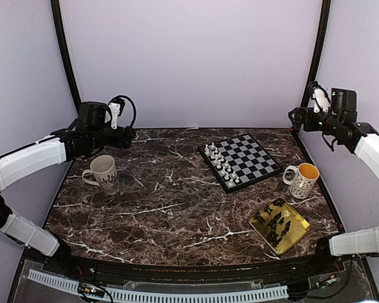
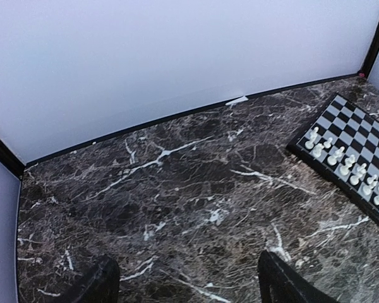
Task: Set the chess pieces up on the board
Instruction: Move the chessboard to the center of the board.
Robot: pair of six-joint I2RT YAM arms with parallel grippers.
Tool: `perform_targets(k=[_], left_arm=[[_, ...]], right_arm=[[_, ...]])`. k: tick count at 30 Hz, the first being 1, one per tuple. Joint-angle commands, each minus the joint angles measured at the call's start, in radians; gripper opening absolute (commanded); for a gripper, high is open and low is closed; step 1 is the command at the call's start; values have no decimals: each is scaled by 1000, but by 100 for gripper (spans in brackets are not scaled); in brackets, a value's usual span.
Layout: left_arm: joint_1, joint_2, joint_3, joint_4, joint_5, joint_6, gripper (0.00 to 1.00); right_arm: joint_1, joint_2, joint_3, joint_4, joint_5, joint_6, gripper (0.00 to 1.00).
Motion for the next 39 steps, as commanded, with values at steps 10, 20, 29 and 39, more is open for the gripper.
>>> perform_targets(k=[10, 20, 29, 39], left_arm=[[57, 25, 22, 2, 133, -14, 46], [-57, 169, 120, -28, 236, -129, 40], [-156, 303, 144, -8, 307, -236, 19], [-187, 387, 150, 26, 379, -307, 0]], right_arm=[[-63, 230, 62, -23, -17, -85, 94], [-85, 655, 381, -163, -14, -138, 58], [-91, 1054, 727, -346, 4, -158, 34], [-86, 1311, 953, -515, 45, -223, 5]])
